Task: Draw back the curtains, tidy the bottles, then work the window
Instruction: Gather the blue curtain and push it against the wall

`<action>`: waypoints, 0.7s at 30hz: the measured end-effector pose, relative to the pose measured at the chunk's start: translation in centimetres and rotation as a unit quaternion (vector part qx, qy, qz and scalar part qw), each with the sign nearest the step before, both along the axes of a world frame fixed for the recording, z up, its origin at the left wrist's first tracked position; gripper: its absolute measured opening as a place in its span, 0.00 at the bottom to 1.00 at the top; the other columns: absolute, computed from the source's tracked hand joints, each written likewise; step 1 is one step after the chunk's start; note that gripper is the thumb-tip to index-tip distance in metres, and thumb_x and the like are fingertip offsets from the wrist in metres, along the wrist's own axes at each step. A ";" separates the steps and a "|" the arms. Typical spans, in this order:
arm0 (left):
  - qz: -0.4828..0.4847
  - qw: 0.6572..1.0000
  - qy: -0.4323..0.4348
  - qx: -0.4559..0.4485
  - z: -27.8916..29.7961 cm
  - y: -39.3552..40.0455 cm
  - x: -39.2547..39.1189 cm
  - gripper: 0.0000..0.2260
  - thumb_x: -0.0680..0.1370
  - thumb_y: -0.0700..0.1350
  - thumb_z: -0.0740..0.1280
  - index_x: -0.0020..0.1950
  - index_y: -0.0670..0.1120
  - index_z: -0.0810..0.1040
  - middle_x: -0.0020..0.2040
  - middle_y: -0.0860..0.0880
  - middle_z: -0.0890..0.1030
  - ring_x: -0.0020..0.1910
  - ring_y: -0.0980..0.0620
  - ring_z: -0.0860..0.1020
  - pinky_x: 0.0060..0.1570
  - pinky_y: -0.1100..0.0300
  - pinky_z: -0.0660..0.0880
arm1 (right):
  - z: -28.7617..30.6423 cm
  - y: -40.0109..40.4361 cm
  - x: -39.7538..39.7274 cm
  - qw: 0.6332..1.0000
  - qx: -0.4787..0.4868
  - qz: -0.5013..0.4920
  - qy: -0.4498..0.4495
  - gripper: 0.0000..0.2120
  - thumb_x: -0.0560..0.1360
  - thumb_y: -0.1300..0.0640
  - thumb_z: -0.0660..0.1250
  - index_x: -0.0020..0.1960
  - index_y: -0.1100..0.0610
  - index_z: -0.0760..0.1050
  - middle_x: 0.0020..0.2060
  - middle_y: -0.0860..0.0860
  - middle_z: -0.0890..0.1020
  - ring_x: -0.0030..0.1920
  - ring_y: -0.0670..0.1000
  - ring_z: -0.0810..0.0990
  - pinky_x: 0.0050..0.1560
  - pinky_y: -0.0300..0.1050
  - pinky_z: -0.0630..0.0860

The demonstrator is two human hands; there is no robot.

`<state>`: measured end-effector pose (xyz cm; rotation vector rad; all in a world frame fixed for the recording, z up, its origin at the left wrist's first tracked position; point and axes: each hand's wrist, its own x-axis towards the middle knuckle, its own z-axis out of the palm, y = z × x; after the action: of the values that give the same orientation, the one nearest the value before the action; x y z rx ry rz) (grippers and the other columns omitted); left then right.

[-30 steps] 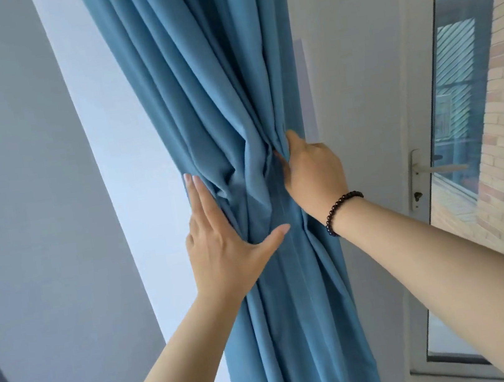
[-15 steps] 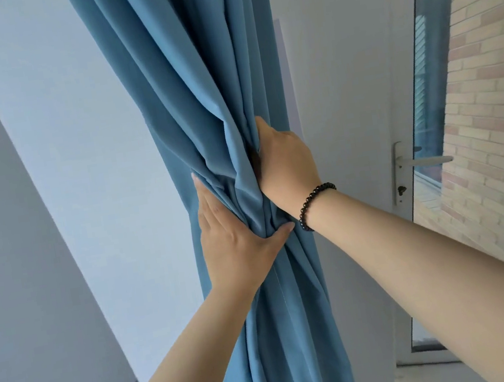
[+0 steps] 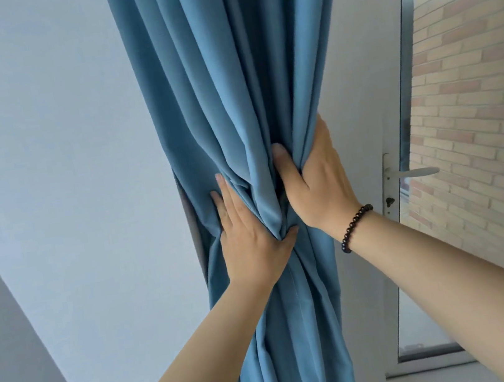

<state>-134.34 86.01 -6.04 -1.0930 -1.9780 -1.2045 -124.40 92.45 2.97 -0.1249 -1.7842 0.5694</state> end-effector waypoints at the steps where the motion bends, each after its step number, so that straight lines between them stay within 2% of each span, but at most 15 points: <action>1: -0.008 1.000 0.003 -0.001 0.2 0.5 0.1 0.54 0.66 0.61 0.76 0.80 0.44 0.47 0.79 0.44 0.54 0.78 0.43 0.54 0.61 0.43 0.75 | -0.1 0.1 0.0 0.999 0.006 -0.002 0.037 0.36 0.76 0.44 0.60 0.76 0.61 0.51 0.72 0.55 0.63 0.71 0.47 0.65 0.70 0.42 0.64; 4: -0.028 0.999 -0.001 -0.030 0.5 2.0 0.1 0.49 0.67 0.67 0.68 0.79 0.46 0.52 0.77 0.44 0.56 0.77 0.42 0.56 0.59 0.43 0.76 | 0.3 0.1 0.1 0.992 0.057 -0.054 0.102 0.47 0.73 0.45 0.65 0.74 0.73 0.42 0.74 0.67 0.49 0.76 0.53 0.50 0.74 0.39 0.49; 7: -0.038 0.997 -0.003 -0.064 0.3 3.7 -0.6 0.46 0.67 0.71 0.61 0.78 0.46 0.58 0.76 0.44 0.59 0.76 0.42 0.57 0.59 0.44 0.75 | 0.9 0.0 0.3 0.979 0.134 -0.098 0.116 0.54 0.69 0.44 0.71 0.71 0.76 0.42 0.71 0.74 0.48 0.75 0.61 0.46 0.76 0.50 0.48; 8: -0.044 0.997 -0.013 -0.059 0.4 4.3 -0.7 0.46 0.67 0.71 0.61 0.79 0.47 0.57 0.76 0.45 0.60 0.75 0.42 0.59 0.59 0.44 0.75 | 0.9 0.3 0.1 0.975 0.163 -0.108 0.105 0.56 0.68 0.42 0.72 0.71 0.74 0.40 0.70 0.75 0.47 0.75 0.60 0.45 0.75 0.53 0.50; 10: -0.074 0.996 -0.053 -0.019 0.9 4.6 -0.4 0.48 0.68 0.68 0.65 0.80 0.56 0.43 0.78 0.49 0.59 0.76 0.45 0.61 0.64 0.44 0.72 | 0.5 1.0 -0.6 0.965 0.214 -0.132 0.069 0.57 0.68 0.41 0.72 0.75 0.63 0.35 0.71 0.74 0.45 0.75 0.59 0.43 0.74 0.58 0.53; 11: -0.090 0.994 -0.060 0.008 1.2 4.8 -0.2 0.49 0.69 0.65 0.69 0.78 0.60 0.38 0.79 0.50 0.59 0.76 0.47 0.60 0.67 0.44 0.70 | 0.2 1.4 -1.1 0.960 0.234 -0.147 0.049 0.56 0.69 0.43 0.72 0.75 0.56 0.32 0.71 0.71 0.43 0.75 0.61 0.43 0.73 0.61 0.56; 12: -0.103 0.992 -0.058 0.036 1.3 5.0 -0.2 0.48 0.71 0.60 0.72 0.78 0.59 0.40 0.79 0.49 0.58 0.77 0.45 0.60 0.68 0.42 0.68 | -0.2 1.9 -1.6 0.953 0.251 -0.164 0.034 0.53 0.71 0.45 0.71 0.75 0.52 0.32 0.72 0.67 0.43 0.76 0.64 0.45 0.70 0.65 0.58; 14: -0.087 0.994 -0.015 0.060 1.5 5.6 -0.4 0.43 0.73 0.46 0.75 0.76 0.53 0.47 0.79 0.40 0.55 0.77 0.37 0.57 0.69 0.34 0.63 | -0.7 2.9 -2.8 0.939 0.277 -0.205 0.014 0.42 0.75 0.51 0.67 0.75 0.54 0.40 0.72 0.63 0.45 0.74 0.70 0.49 0.65 0.69 0.61; 15: -0.073 0.996 0.006 0.058 1.4 6.0 -0.7 0.41 0.73 0.43 0.75 0.75 0.52 0.49 0.79 0.38 0.54 0.78 0.35 0.55 0.70 0.33 0.61 | -0.9 3.4 -3.3 0.933 0.284 -0.221 0.005 0.37 0.77 0.52 0.65 0.75 0.56 0.44 0.72 0.62 0.46 0.74 0.71 0.50 0.65 0.70 0.62; 16: -0.071 0.996 0.004 0.051 1.3 6.6 -1.2 0.41 0.75 0.45 0.74 0.77 0.52 0.48 0.80 0.39 0.52 0.79 0.38 0.52 0.72 0.35 0.59 | -0.9 3.9 -3.9 0.930 0.287 -0.231 -0.001 0.34 0.78 0.53 0.64 0.75 0.57 0.47 0.73 0.61 0.47 0.73 0.71 0.51 0.64 0.70 0.62; 18: -0.078 0.996 -0.016 0.032 1.4 7.6 -2.1 0.41 0.76 0.60 0.68 0.80 0.50 0.48 0.80 0.46 0.53 0.80 0.47 0.51 0.74 0.43 0.59 | -0.8 5.0 -5.0 0.925 0.292 -0.243 -0.008 0.34 0.77 0.55 0.65 0.75 0.57 0.48 0.74 0.61 0.48 0.73 0.71 0.51 0.65 0.70 0.62; 19: -0.079 0.996 -0.022 0.024 1.3 8.0 -2.7 0.44 0.74 0.66 0.64 0.80 0.48 0.47 0.80 0.47 0.54 0.79 0.48 0.52 0.74 0.45 0.61 | -0.6 5.4 -5.4 0.923 0.295 -0.247 -0.013 0.35 0.77 0.56 0.66 0.75 0.57 0.48 0.74 0.61 0.49 0.73 0.71 0.50 0.65 0.69 0.62; 21: -0.071 0.997 -0.015 0.011 0.8 9.0 -4.1 0.48 0.70 0.72 0.58 0.80 0.44 0.48 0.79 0.46 0.55 0.79 0.48 0.53 0.73 0.46 0.62 | -0.3 6.6 -6.6 0.921 0.300 -0.248 -0.031 0.36 0.76 0.58 0.66 0.76 0.56 0.48 0.75 0.62 0.51 0.74 0.70 0.49 0.66 0.69 0.62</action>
<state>-138.43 94.98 -5.25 -1.2291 -1.9315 -1.3186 -130.98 99.02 2.65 -0.1613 -1.8197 -0.3557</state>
